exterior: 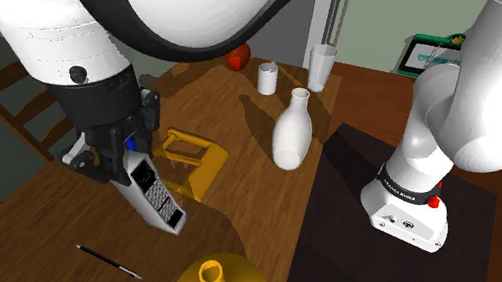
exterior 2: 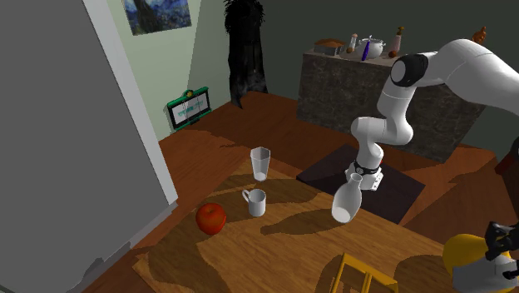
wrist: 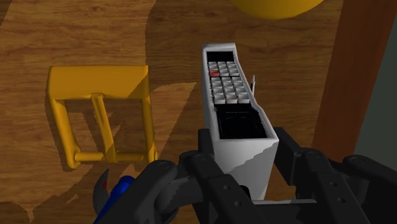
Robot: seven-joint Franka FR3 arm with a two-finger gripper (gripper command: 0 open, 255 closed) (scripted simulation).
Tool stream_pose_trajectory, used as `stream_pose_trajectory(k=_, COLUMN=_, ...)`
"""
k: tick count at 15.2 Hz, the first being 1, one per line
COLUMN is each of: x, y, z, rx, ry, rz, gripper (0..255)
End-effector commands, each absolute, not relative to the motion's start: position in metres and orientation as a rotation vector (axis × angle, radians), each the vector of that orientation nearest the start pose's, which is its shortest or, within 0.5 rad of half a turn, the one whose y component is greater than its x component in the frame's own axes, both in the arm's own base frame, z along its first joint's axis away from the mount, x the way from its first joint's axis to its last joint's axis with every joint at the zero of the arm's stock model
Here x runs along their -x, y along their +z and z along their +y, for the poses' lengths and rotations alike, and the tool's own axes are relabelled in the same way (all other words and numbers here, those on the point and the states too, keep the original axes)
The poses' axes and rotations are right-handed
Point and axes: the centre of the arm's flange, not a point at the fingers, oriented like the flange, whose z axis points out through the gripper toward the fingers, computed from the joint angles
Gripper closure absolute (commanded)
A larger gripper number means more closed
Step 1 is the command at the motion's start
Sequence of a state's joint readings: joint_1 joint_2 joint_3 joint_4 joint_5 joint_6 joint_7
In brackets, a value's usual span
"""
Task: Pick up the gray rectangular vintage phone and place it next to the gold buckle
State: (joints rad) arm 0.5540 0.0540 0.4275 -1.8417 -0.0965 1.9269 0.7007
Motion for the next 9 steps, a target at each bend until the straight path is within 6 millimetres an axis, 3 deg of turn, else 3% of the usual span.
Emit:
stream_pose_trajectory(k=1, x=-0.331, y=0.488, z=0.475, rx=3.119, ry=-0.120, rz=-0.491, gripper=255)
stream_pose_trajectory(k=9, x=-0.331, y=0.445, z=0.475, rx=3.119, ry=-0.120, rz=-0.491, gripper=255)
